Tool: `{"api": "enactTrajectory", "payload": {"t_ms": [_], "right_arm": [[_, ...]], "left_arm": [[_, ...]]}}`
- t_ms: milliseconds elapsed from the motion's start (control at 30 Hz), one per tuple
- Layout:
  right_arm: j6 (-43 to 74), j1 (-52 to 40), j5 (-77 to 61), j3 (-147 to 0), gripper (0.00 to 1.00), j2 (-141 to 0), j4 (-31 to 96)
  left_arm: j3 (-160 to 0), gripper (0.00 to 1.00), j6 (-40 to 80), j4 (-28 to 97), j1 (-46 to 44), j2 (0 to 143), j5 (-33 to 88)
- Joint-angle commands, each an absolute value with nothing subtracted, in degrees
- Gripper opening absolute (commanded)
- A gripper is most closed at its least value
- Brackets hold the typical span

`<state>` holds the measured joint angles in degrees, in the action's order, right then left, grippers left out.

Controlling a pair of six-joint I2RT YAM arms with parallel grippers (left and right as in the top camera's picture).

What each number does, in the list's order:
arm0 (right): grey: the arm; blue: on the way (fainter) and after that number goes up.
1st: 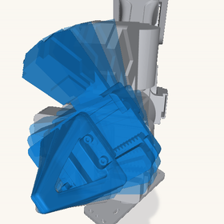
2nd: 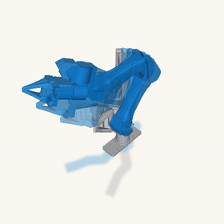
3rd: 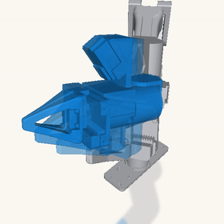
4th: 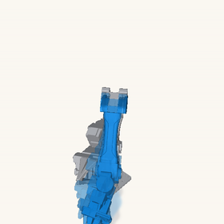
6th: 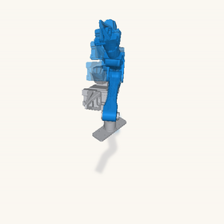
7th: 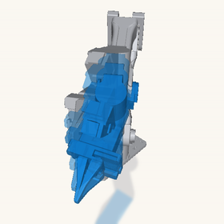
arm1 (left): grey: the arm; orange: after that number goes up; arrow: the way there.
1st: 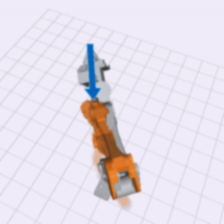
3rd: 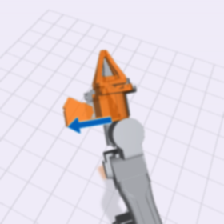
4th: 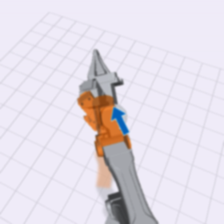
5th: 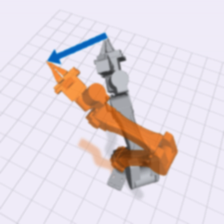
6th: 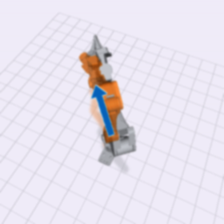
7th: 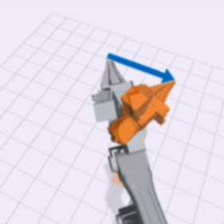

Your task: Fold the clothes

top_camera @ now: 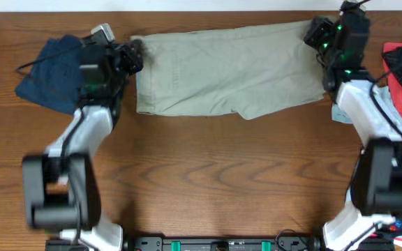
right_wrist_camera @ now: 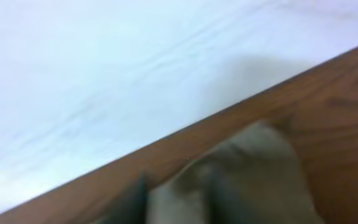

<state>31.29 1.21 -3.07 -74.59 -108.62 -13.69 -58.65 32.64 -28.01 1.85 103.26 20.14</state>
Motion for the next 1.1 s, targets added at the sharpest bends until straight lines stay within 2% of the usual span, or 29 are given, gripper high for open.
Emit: {"api": "enactTrajectory", "payload": {"t_ms": [0,67,267,400,600,667,700,733,900,967,1067], "right_arm": [[30.5,2.0,-3.9,-77.1,0.99,-113.1,-12.6],[29.2,2.3,-5.0,-77.1,0.99,-113.5,-7.9],[24.5,3.2,-5.0,-77.1,0.99,-113.4,3.9],[20.9,2.8,-5.0,-77.1,0.98,-113.5,7.4],[18.1,2.1,-5.0,-77.1,0.79,-113.5,15.1],[17.8,2.1,-4.9,-77.1,0.68,-113.5,17.8],[17.7,2.1,-4.6,-77.1,0.59,-113.5,19.1],[17.7,2.1,-4.2,-77.0,0.56,-113.5,19.9],[16.1,2.1,-3.0,-76.9,0.55,-113.6,23.7],[14.1,2.1,-3.0,-76.8,0.52,-113.6,25.8],[13.0,2.2,0.9,-76.4,0.43,-113.6,30.7]], "left_arm": [[-62.8,0.98,35.7,-26.3,2.4,109.3,25.4],[-62.9,0.98,35.7,-22.8,2.4,110.1,28.7],[-62.9,0.98,35.7,-13.1,2.4,109.3,28.9],[-62.9,0.98,35.6,-7.3,2.4,109.3,22.7],[-62.9,0.98,30.5,-2.2,2.3,109.4,18.1],[-62.8,0.98,30.0,-1.2,1.9,109.6,18.1],[-62.8,0.98,29.8,-0.4,1.6,109.8,18.1],[-62.8,0.98,29.5,0.3,1.3,110.0,18.1],[-62.8,1.00,27.4,4.3,0.1,110.1,18.2],[-62.8,0.92,27.4,5.2,0.0,110.1,18.9],[-62.8,0.63,27.4,8.4,0.0,110.0,19.0]]}}
